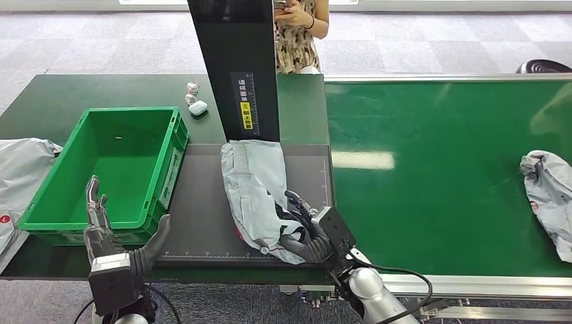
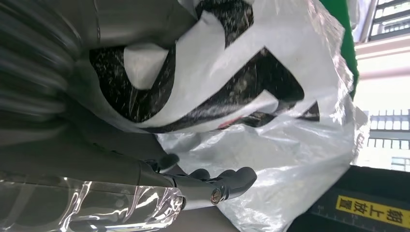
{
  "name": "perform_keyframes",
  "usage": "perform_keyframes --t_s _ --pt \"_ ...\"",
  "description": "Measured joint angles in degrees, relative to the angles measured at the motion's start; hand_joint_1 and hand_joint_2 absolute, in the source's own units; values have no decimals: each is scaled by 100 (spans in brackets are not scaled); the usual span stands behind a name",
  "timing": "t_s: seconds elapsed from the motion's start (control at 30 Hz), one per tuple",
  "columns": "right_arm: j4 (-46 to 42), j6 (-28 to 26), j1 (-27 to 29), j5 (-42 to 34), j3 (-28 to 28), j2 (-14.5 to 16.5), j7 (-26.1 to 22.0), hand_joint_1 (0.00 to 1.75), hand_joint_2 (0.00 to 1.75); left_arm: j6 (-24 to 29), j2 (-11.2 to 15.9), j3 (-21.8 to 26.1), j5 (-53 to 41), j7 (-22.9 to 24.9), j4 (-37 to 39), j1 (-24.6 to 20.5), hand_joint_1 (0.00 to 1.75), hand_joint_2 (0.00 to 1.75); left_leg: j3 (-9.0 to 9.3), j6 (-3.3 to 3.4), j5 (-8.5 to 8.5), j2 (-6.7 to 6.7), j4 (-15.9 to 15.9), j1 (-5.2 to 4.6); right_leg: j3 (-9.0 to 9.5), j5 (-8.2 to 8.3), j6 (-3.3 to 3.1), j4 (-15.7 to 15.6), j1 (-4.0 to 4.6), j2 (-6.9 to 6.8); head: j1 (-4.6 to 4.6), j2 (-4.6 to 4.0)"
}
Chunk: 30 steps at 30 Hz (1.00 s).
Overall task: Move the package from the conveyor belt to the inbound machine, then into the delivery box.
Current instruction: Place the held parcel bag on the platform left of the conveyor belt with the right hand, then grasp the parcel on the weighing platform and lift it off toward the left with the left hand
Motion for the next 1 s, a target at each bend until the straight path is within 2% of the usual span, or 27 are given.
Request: perform_keyframes --t_s 0.43,0.87,1.0 --pt "-628 -160 111 -407 -141 -84 -354 0 175 -66 -29 0 6 -55 -1 -11 0 175 0 0 0 1 0 0 -3 0 0 0 0 1 0 0" --pt "-1918 157 1030 -1249 -1138 -9 -427 0 175 -148 -89 0 -93 -116 -83 5 0 175 -3 2 -3 -2 0 0 -3 -1 1 -1 0 0 0 0" --pt "-2311 192 1244 -1351 -1457 96 -429 0 175 -544 -91 -21 -463 139 -121 5 0 175 -2 2 -2 -1 0 0 -3 -1 1 -1 0 -1 0 0"
